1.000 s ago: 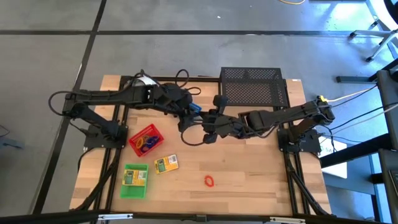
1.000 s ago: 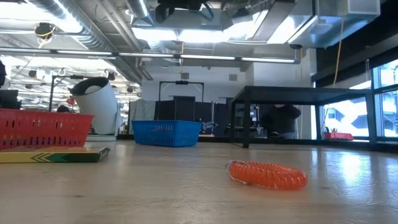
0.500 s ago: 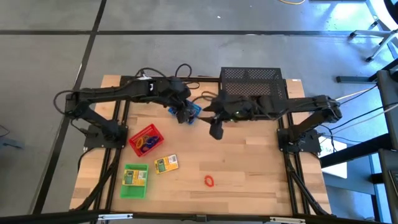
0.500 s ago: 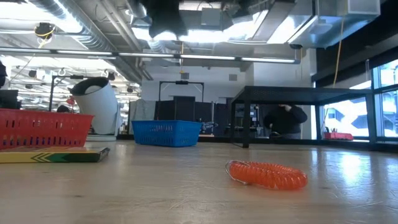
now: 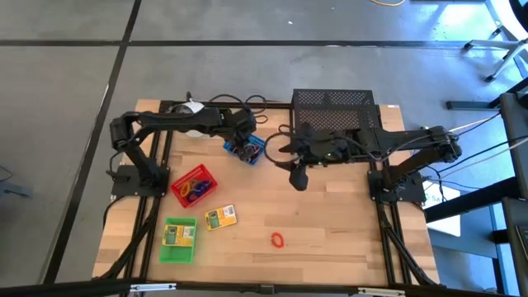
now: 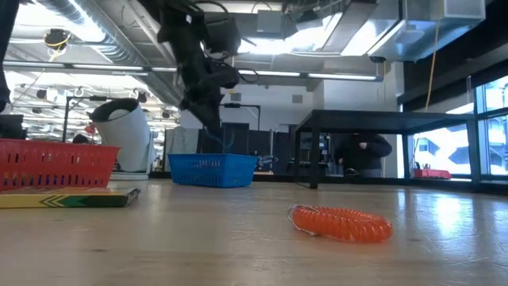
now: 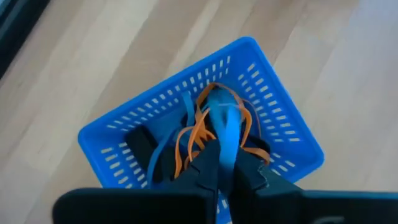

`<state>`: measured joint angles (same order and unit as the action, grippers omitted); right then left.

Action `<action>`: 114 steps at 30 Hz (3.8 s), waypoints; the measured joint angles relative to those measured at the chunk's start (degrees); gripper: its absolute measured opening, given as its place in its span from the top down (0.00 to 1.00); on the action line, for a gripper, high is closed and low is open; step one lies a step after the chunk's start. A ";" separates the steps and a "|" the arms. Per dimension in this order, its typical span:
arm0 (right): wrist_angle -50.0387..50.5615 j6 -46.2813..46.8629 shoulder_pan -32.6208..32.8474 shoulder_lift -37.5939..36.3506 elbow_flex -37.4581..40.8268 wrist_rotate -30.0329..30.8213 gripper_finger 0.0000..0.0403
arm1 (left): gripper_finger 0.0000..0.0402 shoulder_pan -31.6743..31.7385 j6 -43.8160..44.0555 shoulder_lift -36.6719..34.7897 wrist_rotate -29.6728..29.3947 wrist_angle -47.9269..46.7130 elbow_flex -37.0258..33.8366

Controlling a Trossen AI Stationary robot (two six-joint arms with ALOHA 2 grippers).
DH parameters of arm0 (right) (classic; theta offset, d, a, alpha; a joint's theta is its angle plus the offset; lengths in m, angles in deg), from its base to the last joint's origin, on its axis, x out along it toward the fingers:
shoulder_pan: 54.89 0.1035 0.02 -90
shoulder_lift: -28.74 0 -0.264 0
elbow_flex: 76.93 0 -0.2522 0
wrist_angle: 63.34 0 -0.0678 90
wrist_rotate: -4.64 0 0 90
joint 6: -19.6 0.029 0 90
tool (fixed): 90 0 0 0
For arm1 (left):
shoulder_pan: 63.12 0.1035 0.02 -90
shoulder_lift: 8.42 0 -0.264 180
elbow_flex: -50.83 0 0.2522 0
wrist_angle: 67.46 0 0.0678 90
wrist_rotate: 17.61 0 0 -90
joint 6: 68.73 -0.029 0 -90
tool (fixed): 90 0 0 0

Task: Pick & Place Office Desk Supplies
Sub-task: Put the blue rubber band into the blue bin, then put the orange spring keychain into the red bin

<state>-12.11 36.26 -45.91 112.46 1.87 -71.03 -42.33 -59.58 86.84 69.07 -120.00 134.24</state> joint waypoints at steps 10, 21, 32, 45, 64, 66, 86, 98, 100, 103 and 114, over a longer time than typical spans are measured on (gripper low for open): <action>7.15 4.01 -0.04 1.94 0.07 0.17 0.46 | 0.69 2.96 -3.42 0.04 1.42 -2.41 0.83; 10.90 7.97 1.43 3.33 0.20 -0.45 0.46 | 0.51 4.88 -2.15 -0.40 1.87 -19.69 10.53; 6.61 9.10 6.53 8.11 11.23 -11.02 0.46 | 0.54 2.94 -7.63 -9.83 2.98 -33.58 15.10; -20.72 2.16 15.56 17.25 22.32 -11.18 0.46 | 0.54 -3.48 -5.39 -23.97 6.20 -35.09 15.12; -27.08 -5.93 18.35 29.13 22.28 -9.93 0.46 | 0.54 -10.31 0.30 -25.00 4.35 -27.97 15.11; -27.18 -7.02 18.67 30.00 22.23 -6.94 0.47 | 0.54 -10.31 1.21 -25.00 4.36 -26.51 15.12; -24.95 -2.35 17.48 28.98 22.49 -5.30 0.95 | 0.54 -10.31 6.70 -25.00 4.36 -23.97 15.12; -24.30 -3.60 9.71 15.79 22.42 9.57 0.98 | 0.54 -18.35 4.63 -22.28 3.75 -25.30 15.10; -24.49 -4.90 8.89 13.44 22.39 11.27 0.98 | 0.54 -19.99 4.61 -21.07 2.87 -25.10 15.10; -25.05 -6.81 8.08 9.75 22.28 14.37 0.98 | 0.54 -22.12 3.48 -19.30 1.12 -23.35 15.10; -26.44 -26.46 7.02 1.47 22.23 29.56 0.98 | 0.54 -22.95 2.96 -12.59 -3.07 -4.13 15.10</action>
<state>-38.55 9.80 -38.89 113.93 24.10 -41.47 -65.28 -56.61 74.25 65.99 -124.13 149.34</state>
